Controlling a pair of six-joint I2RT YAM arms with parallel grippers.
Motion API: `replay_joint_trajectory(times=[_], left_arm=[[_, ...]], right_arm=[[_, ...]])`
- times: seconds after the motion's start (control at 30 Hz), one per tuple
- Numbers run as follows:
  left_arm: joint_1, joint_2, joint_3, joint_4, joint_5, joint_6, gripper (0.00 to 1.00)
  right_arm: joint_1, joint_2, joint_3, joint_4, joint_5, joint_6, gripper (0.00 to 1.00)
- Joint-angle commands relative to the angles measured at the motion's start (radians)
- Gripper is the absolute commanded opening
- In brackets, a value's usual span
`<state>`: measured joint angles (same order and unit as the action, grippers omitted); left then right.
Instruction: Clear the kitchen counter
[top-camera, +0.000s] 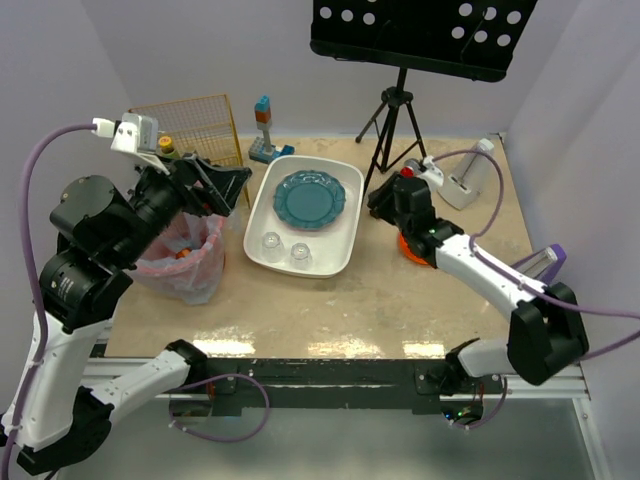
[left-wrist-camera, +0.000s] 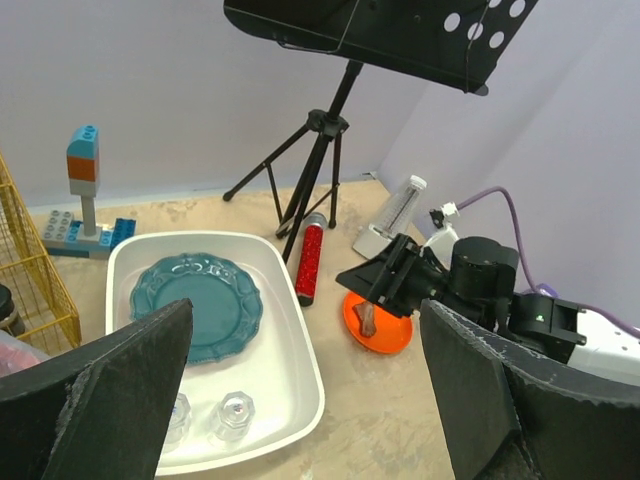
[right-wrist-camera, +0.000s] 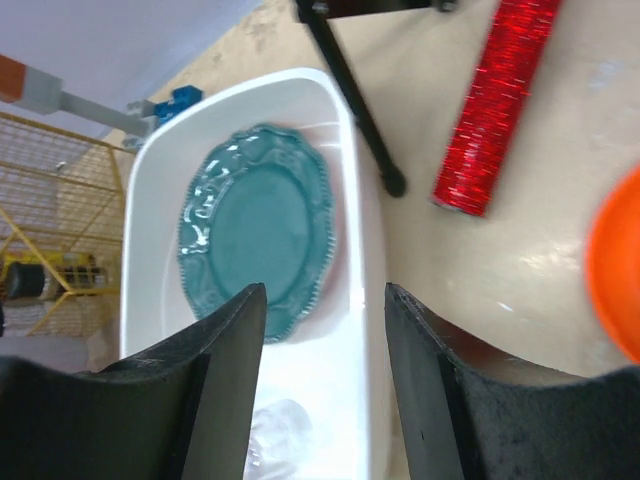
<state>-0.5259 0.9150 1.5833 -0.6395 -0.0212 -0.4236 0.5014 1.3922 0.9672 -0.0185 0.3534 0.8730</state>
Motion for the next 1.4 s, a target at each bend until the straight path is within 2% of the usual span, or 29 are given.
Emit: replay_joint_trajectory(times=[0.0,0.3,0.5,0.73,1.07,1.37], left_arm=[[0.003,0.002,-0.020,0.054,0.049,0.008,1.00],[0.001,0.021,-0.066,0.080,0.089,-0.003,1.00],[0.003,0.030,-0.080,0.089,0.102,-0.009,1.00],[0.001,0.039,-0.082,0.087,0.102,-0.006,1.00],[0.001,0.051,-0.088,0.093,0.110,-0.003,1.00],[0.001,0.058,-0.089,0.093,0.113,-0.003,1.00]], right_arm=[[-0.076,-0.114,-0.134,-0.041,0.016,0.027,0.55],[-0.244,-0.301,-0.346,-0.026,-0.091,0.029,0.56],[-0.379,-0.323,-0.429,0.012,-0.234,0.031,0.56],[-0.478,-0.354,-0.470,0.012,-0.287,0.021,0.56],[-0.580,-0.309,-0.504,0.012,-0.329,0.000,0.56],[-0.609,-0.248,-0.527,0.063,-0.323,-0.022,0.53]])
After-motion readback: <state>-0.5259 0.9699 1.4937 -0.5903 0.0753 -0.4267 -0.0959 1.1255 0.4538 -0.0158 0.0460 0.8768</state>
